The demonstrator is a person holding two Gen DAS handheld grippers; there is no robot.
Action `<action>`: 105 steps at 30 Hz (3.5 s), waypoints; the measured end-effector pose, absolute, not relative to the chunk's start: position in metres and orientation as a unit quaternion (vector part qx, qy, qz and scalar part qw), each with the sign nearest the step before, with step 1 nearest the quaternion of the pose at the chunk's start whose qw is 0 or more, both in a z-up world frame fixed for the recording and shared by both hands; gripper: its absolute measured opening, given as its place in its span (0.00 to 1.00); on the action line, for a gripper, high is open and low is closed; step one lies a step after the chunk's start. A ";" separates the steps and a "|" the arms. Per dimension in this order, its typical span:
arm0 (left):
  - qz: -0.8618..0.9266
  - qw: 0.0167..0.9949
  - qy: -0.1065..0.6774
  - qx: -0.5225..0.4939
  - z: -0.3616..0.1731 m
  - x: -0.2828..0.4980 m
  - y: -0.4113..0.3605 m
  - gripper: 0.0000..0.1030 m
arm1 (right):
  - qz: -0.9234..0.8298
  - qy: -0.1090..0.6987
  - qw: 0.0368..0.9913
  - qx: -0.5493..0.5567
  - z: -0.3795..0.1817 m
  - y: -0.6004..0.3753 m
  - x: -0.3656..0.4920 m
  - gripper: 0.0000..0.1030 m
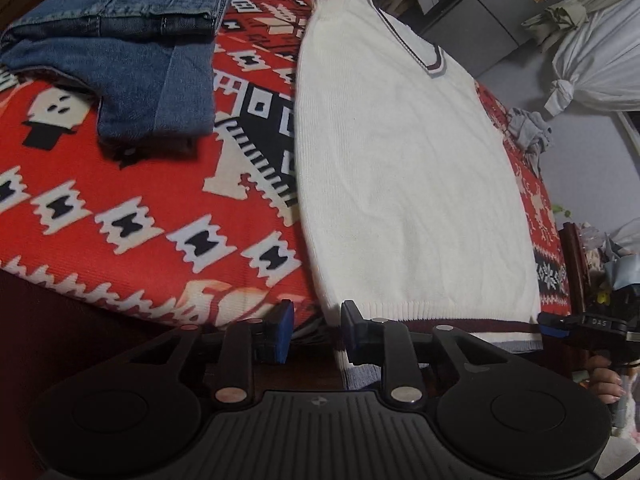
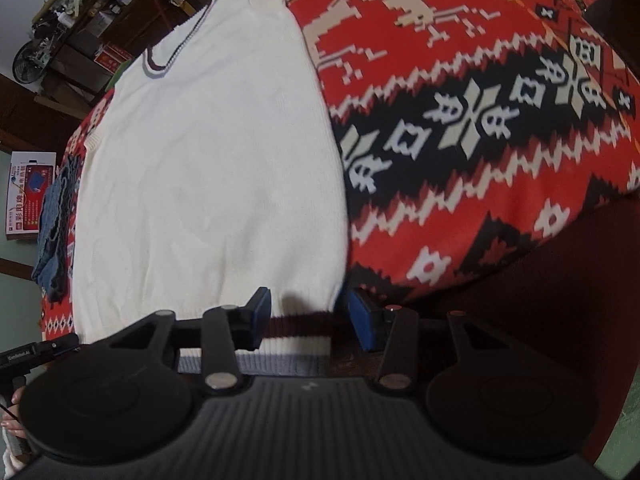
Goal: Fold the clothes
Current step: 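Move both tools down to the sweater's ribbed hem, then close both tools on the ribbed hem and lift it, then carry the hem with both tools toward the V-neck and release it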
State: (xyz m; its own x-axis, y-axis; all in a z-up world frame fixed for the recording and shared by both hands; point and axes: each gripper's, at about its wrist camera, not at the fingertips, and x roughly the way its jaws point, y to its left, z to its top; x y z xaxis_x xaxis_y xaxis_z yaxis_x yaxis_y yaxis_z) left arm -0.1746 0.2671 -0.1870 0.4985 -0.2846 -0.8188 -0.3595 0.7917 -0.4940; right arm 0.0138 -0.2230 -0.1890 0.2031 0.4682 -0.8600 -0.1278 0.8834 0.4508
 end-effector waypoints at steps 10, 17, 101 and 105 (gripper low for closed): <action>-0.016 0.784 0.513 -0.349 -0.203 -0.164 0.253 0.24 | 0.221 0.621 0.732 0.170 -0.209 -0.226 0.013 0.46; -0.042 0.795 0.494 -0.350 -0.192 -0.161 0.248 0.24 | 0.251 0.613 0.717 0.217 -0.214 -0.227 0.014 0.46; 0.145 0.774 0.506 -0.351 -0.155 -0.034 0.292 0.06 | 0.112 0.576 0.782 0.209 -0.168 -0.164 0.144 0.07; 0.146 0.777 0.510 -0.340 -0.161 -0.012 0.294 0.06 | 0.113 0.574 0.781 0.220 -0.180 -0.154 0.163 0.07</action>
State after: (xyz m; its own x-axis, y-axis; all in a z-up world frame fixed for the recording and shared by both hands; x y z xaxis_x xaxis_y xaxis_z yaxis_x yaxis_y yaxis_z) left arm -0.0121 0.2938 -0.1605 0.4371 -0.1198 -0.8914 -0.5736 0.7262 -0.3789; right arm 0.1631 -0.1535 -0.1802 0.3159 0.4300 -0.8457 0.0757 0.8771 0.4742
